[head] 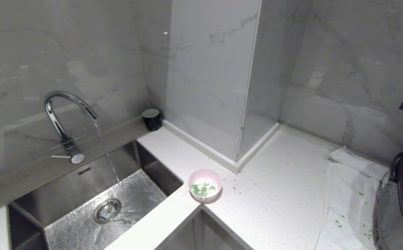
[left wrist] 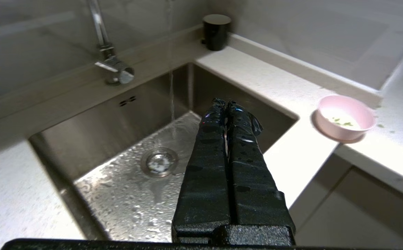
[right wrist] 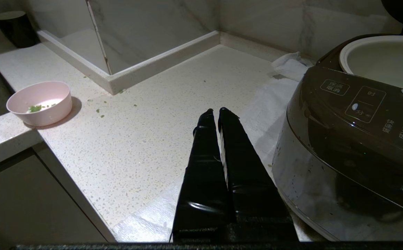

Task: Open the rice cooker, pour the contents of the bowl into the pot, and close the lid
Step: Fill a bowl with water from the tap

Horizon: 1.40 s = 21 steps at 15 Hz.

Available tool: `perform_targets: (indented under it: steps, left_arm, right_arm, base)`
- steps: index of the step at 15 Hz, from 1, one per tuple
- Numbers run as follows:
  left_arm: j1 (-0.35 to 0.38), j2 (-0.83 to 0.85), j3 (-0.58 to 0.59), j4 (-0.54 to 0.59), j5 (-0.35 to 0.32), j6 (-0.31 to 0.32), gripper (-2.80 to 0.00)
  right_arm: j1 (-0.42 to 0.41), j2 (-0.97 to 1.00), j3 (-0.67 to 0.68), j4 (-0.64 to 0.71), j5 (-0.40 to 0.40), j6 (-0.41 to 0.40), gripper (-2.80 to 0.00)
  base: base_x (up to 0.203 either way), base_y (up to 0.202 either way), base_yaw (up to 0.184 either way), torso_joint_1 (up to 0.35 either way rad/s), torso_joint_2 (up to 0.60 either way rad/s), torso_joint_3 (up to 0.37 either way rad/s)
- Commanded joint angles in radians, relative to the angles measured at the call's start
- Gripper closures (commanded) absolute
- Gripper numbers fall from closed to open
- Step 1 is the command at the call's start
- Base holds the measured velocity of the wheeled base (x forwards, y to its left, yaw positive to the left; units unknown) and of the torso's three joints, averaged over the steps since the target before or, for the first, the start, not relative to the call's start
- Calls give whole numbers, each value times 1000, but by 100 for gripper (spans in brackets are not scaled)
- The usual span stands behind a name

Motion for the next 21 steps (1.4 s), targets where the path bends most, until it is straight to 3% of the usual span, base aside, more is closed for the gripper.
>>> perform_targets:
  steps: [1,3,5,8,10,16,21]
  left_arm:
    - [-1,278,-73,-62,-41,-21,0]
    - [-11,494,-123,-146,-72,-38,0]
    - [-73,702,-202,-210,-86,-64,0]
    - [-244,975,-367,-256,-77,-118,0]
    - [-346,1146,-488,-257,-30,-151,0]
    - [-537,1619,-840,-171,23,-233,0]
    - [-593,1861,-1153,-3,35,-310,0]
  right_arm:
    - [0,2,0,0,0,-1,0]
    - [0,2,0,0,0,-1,0]
    - [0,2,0,0,0,0,0]
    - [0,2,0,0,0,-1,0]
    - [0,2,0,0,0,-1,0]
    - [0,2,0,0,0,0,0]
    - [0,2,0,0,0,-1,0]
  base:
    - [0,0,0,0,0,0]
    - [0,0,0,0,0,0]
    - [0,0,0,0,0,0]
    - [0,0,0,0,0,0]
    - [0,0,0,0,0,0]
    - [0,0,0,0,0,0]
    - [0,0,0,0,0,0]
